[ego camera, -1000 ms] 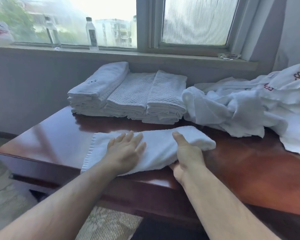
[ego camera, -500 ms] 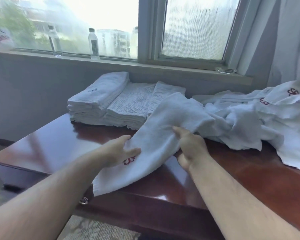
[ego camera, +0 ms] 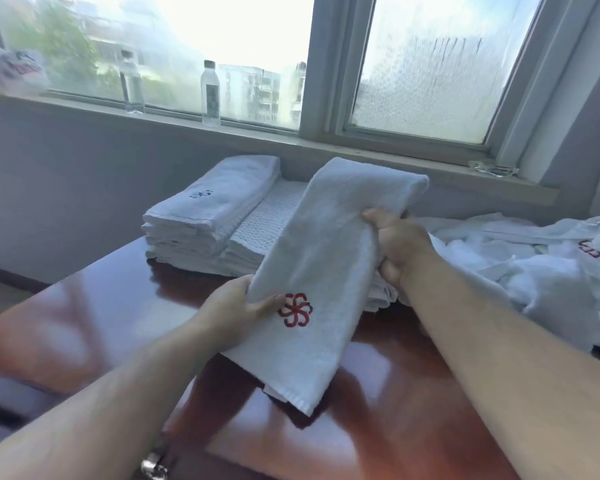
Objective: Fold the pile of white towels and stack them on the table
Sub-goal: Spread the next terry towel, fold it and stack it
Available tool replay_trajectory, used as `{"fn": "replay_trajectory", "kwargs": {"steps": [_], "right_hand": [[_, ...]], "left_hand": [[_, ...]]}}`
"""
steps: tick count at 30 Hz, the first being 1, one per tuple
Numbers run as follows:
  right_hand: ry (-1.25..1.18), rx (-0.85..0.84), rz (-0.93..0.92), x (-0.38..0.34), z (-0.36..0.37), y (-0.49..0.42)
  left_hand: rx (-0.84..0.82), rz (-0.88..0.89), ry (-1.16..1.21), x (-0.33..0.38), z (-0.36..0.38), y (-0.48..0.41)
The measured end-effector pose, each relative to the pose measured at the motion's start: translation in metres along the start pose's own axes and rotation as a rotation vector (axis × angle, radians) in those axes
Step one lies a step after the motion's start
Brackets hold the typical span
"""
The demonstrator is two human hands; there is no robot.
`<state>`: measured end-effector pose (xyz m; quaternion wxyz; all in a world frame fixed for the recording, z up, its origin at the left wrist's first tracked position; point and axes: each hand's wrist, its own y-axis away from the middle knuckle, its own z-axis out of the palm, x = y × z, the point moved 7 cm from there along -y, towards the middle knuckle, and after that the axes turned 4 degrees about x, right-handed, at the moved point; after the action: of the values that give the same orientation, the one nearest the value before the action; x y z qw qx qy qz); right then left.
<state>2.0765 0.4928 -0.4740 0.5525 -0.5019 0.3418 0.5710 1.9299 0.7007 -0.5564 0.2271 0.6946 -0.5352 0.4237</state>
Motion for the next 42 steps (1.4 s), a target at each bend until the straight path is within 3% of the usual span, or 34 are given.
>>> {"fn": "replay_trajectory", "kwargs": {"steps": [6,10,21,23,26,31,35,38,40,42], "right_hand": [[0.205,-0.095,-0.043,-0.01,0.03,-0.065],[0.117,-0.132,-0.037,-0.013,0.055,-0.108],[-0.016,-0.094,0.053,0.015,0.092,-0.212],[-0.027,-0.078,0.055,0.024,0.097,-0.228],[0.126,-0.035,0.13,0.064,0.096,-0.247],[0.318,0.046,0.228,0.11,0.08,-0.26],[0.508,0.173,0.066,0.092,0.067,-0.268],[0.552,0.161,0.076,0.095,0.064,-0.271],[0.64,0.172,0.014,0.091,0.066,-0.268],[0.748,0.266,-0.191,0.072,0.066,-0.256]], "left_hand": [[0.024,0.009,0.233,0.008,-0.018,-0.029],[0.036,-0.002,0.384,0.018,-0.038,-0.059],[0.037,-0.083,0.401,0.019,-0.066,-0.159],[0.086,-0.064,0.295,0.018,-0.07,-0.172],[0.251,-0.111,-0.121,0.007,-0.075,-0.191],[0.136,-0.166,-0.428,-0.007,-0.053,-0.212],[0.136,-0.179,-0.395,-0.005,-0.056,-0.214],[0.133,-0.132,-0.483,0.003,-0.051,-0.209],[0.184,-0.04,-0.633,0.013,-0.048,-0.203],[0.282,0.128,-0.803,0.03,-0.045,-0.199]]}}
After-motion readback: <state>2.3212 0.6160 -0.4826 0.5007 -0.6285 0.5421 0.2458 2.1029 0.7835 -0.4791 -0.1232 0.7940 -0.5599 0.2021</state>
